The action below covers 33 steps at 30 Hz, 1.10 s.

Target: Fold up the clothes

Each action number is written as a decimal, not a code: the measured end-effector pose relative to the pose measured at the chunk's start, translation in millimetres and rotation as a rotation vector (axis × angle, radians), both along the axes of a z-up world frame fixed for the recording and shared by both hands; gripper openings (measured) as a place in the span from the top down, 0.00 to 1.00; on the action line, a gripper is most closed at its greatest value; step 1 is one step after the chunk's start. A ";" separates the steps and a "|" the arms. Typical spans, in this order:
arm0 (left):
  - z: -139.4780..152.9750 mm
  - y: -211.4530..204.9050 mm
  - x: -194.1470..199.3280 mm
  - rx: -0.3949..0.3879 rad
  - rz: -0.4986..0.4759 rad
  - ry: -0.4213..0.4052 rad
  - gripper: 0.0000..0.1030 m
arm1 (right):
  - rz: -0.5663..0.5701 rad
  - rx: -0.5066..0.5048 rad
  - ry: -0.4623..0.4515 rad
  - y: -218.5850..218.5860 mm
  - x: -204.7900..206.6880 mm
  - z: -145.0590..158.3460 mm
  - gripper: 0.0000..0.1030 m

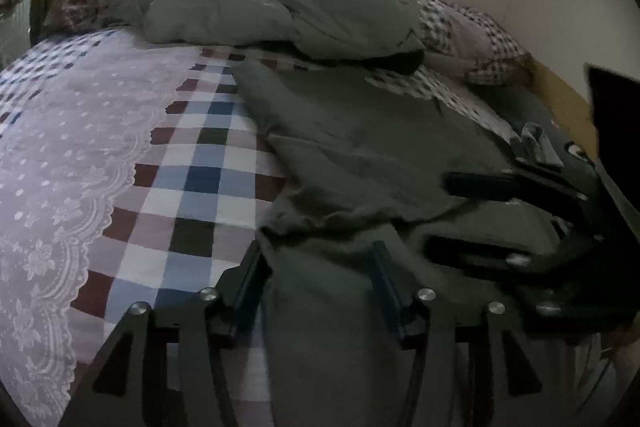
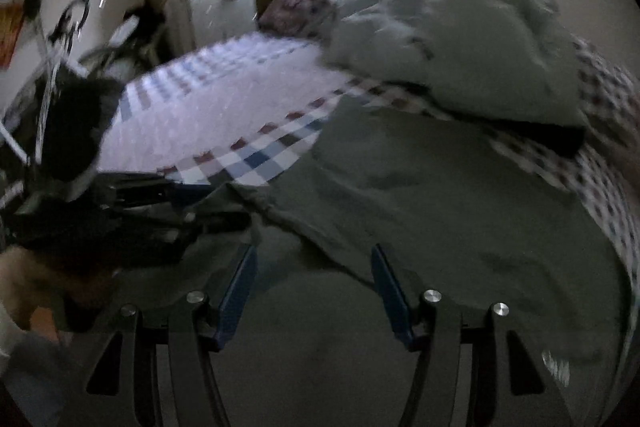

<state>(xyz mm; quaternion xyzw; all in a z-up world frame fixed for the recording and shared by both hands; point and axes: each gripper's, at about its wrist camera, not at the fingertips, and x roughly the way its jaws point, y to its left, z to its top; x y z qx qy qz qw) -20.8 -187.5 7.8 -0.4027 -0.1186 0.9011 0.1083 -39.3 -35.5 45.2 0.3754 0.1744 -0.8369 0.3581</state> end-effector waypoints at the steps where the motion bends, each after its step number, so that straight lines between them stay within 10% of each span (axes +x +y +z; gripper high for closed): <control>1: -1.2 -1.3 -2.0 0.003 0.010 -0.009 0.46 | 0.008 0.020 -0.004 -8.9 -2.6 -5.1 0.44; 6: -3.3 -14.2 -9.1 0.037 0.080 -0.018 0.49 | 0.033 0.116 -0.022 -35.8 -15.2 -28.6 0.54; 10: -8.9 -27.2 -13.2 0.064 0.146 -0.043 0.88 | 0.060 0.181 -0.016 -45.9 -17.1 -38.5 0.58; 14: -11.5 -40.5 -10.8 0.120 0.196 -0.042 0.98 | 0.058 0.238 0.017 -53.7 -21.7 -42.6 0.95; 16: -4.6 -43.2 -5.6 0.141 0.222 -0.009 0.99 | 0.043 0.216 0.021 -55.6 -24.0 -37.1 0.98; 25: -15.4 -59.5 -3.5 0.219 0.281 -0.070 0.99 | 0.096 0.228 -0.067 -68.3 -23.8 -26.5 0.94; 33: -19.5 -63.5 5.8 0.255 0.304 -0.082 0.99 | 0.147 0.012 -0.147 -55.3 -41.7 26.1 0.55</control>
